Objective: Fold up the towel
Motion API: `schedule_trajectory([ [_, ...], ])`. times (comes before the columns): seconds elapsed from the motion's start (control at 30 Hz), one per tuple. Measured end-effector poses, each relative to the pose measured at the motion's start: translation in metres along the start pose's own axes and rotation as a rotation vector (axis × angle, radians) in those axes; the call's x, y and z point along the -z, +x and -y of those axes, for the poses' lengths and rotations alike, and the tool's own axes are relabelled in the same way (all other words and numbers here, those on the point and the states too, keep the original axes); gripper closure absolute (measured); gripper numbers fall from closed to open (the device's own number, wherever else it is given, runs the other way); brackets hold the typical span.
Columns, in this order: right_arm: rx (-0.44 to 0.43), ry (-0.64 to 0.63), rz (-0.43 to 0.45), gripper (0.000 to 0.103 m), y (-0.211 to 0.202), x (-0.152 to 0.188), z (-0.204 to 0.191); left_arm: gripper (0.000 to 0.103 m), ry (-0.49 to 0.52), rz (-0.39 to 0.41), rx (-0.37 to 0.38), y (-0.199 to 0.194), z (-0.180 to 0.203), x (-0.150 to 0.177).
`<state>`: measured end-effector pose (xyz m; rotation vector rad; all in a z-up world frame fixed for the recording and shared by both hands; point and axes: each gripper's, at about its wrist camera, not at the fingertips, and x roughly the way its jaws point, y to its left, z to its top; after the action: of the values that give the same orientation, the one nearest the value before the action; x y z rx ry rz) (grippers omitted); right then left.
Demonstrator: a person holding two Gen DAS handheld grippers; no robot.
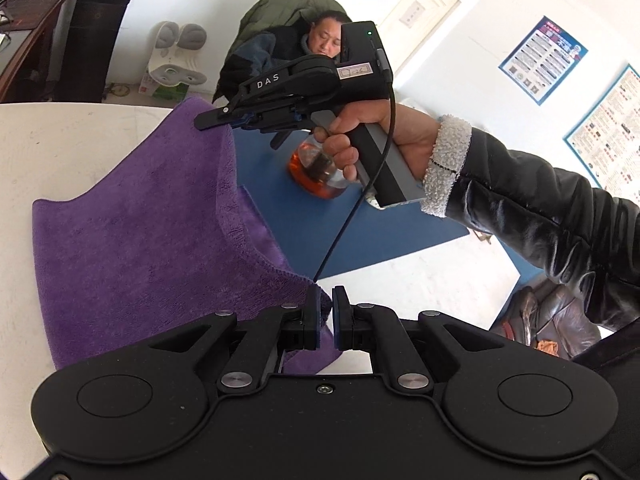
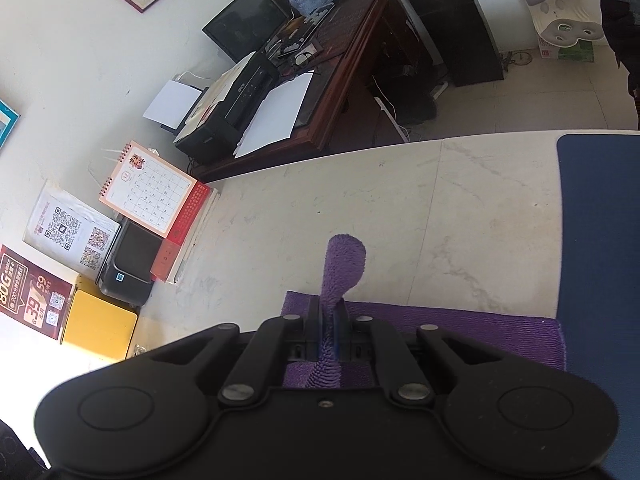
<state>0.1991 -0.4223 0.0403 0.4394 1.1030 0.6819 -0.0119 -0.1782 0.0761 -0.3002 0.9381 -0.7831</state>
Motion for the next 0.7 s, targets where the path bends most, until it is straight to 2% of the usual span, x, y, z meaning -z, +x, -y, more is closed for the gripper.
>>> schedule_trajectory([
  [0.13,0.006,0.011,0.012,0.099,-0.013,0.000,0.016,0.098,0.034,-0.020,0.033,0.005,0.000,-0.009],
  [0.43,0.069,0.077,-0.003,0.099,-0.014,0.018,0.076,0.098,0.011,-0.159,0.058,0.054,-0.018,-0.006],
  [0.6,0.142,0.083,-0.001,0.099,-0.016,0.050,0.103,0.098,0.032,-0.242,-0.036,0.079,-0.037,0.008],
  [0.7,0.158,0.059,0.029,0.096,-0.028,0.075,0.100,0.095,0.166,-0.286,-0.179,0.094,-0.040,0.023],
])
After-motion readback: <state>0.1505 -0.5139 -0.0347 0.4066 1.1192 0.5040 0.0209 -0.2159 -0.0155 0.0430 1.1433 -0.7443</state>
